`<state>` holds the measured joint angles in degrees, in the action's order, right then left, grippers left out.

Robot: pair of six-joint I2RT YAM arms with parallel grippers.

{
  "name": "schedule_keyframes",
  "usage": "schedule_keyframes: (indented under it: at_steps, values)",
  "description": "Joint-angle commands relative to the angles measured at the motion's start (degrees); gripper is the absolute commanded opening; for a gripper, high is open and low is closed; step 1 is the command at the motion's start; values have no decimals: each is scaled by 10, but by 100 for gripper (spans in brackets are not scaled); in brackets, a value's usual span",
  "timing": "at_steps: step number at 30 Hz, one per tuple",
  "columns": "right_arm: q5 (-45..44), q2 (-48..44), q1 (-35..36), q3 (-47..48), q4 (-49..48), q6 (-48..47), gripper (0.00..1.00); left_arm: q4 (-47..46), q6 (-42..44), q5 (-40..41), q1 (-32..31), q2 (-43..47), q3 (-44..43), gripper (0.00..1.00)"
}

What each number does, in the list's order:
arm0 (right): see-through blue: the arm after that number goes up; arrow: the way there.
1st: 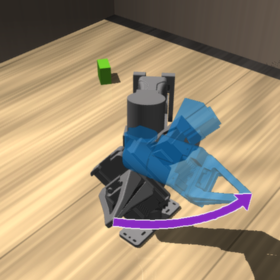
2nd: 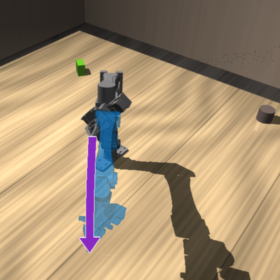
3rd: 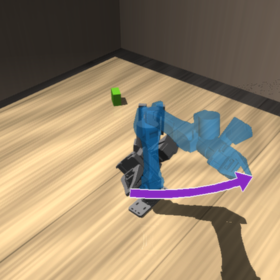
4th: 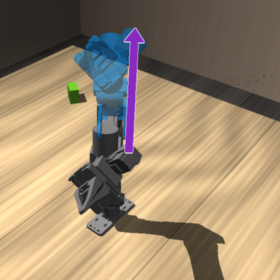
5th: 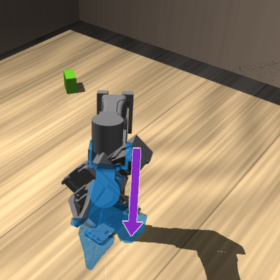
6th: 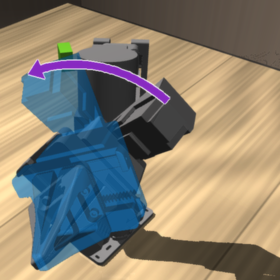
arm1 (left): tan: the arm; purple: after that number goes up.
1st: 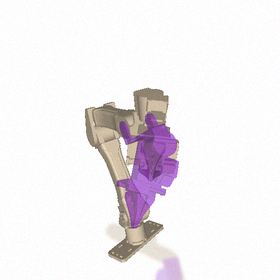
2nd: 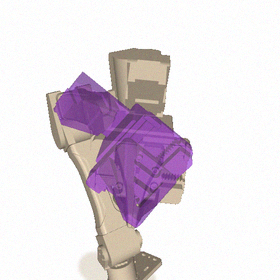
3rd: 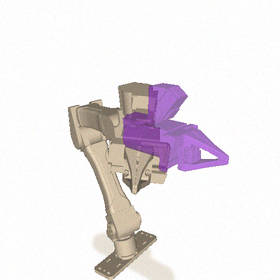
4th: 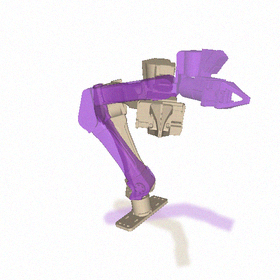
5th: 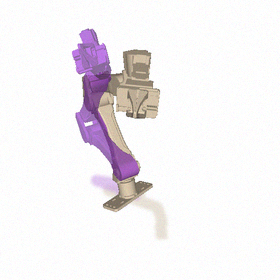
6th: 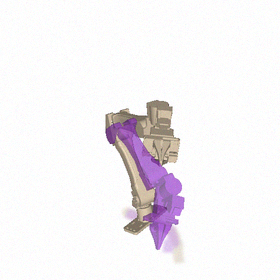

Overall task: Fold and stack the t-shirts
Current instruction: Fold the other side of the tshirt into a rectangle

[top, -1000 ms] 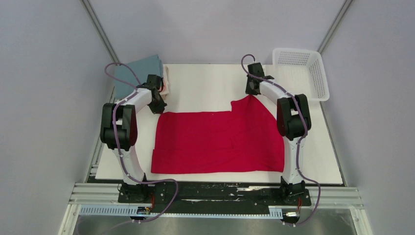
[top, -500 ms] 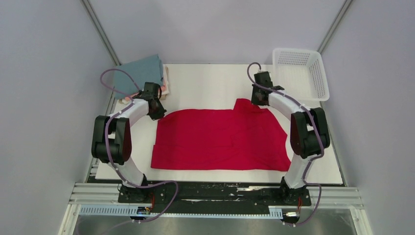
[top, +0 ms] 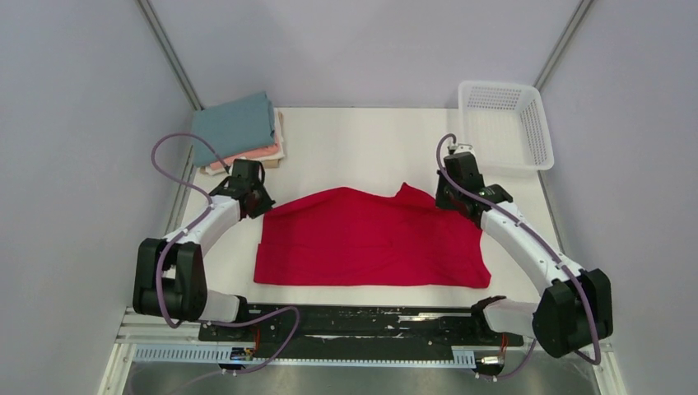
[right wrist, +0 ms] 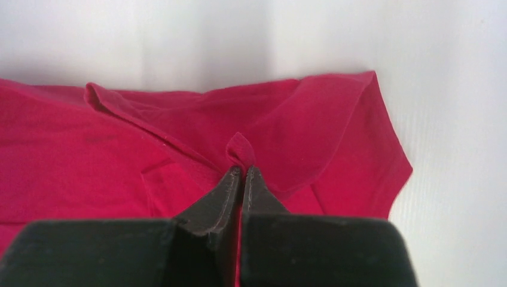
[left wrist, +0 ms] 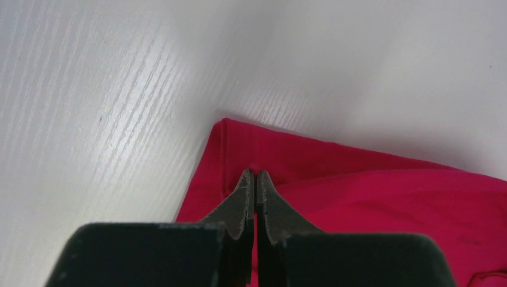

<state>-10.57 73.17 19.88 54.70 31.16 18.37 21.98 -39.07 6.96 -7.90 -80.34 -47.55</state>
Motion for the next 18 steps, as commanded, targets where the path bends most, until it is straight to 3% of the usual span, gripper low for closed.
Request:
schedule_keyframes:
  at_steps: [1, 12, 16, 18]
  values:
    - [-34, -59, 10, -26, 76, 27, 0, -27, -9, 10, -2, 41, 23, 0]
    - [-9, -133, 27, -82, 142, 63, 3, -19, -26, 28, -2, 59, 52, 0]
    - [-9, -147, 49, -110, 165, 106, 8, -5, -40, 41, -3, 47, 44, 3]
    - [15, -163, 67, -137, 168, 133, 20, 6, -42, 50, -2, 42, 35, 12]
